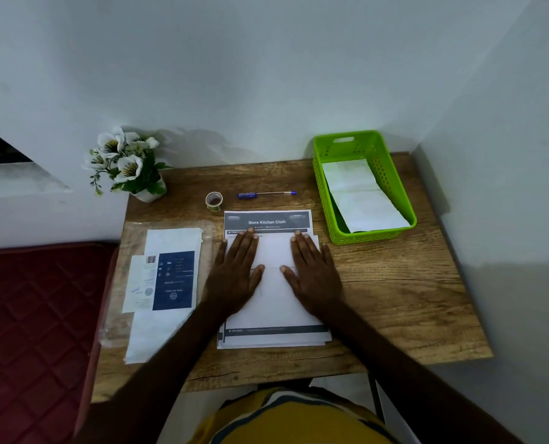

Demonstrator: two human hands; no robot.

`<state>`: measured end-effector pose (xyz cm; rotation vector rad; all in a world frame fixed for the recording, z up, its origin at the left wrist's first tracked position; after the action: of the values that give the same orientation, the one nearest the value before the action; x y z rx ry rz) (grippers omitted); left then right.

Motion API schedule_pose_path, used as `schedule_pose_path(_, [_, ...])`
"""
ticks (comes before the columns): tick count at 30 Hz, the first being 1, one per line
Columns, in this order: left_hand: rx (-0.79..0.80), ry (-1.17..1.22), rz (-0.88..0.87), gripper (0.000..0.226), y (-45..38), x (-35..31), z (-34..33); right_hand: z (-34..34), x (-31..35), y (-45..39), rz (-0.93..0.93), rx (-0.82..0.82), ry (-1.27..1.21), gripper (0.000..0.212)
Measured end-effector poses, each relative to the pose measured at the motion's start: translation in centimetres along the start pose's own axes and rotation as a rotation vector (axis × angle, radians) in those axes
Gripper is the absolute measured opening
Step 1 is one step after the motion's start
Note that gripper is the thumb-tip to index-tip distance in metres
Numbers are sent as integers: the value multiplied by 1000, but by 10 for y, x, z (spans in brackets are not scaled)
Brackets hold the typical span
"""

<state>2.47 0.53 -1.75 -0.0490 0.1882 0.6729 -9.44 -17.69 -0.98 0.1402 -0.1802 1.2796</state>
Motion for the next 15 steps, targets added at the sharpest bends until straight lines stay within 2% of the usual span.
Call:
schedule_pose_path(4, [11,61,20,69,-2,-1,1,3,0,-2,-25,-87,-21,58])
schedule_pose_path(7, [34,222,75,76,-9,5,8,15,0,-14,31,-152,-87,57])
schedule_pose_path(9, [65,314,110,83,-17,9,17,29,-3,-27,72,-68,-137,63])
schedule_pose_path(12, [99,311,117,86,-31,14,33,46,-3,-51,95,173,-168,76])
schedule_pose_path(15, [198,304,131,84,-45,18,43,51,-3,-72,72,327,-180,86])
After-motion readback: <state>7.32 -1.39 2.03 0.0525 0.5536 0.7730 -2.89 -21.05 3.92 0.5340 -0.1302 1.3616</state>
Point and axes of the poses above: each hand's wrist, its own y-axis away from the middle knuckle, its own z-axis out of the back of the hand, x = y × z, the point moved 1 cm from there along -y, towards the middle knuckle, and after that the axes turned 2 degrees about x, right-handed, at the moved point
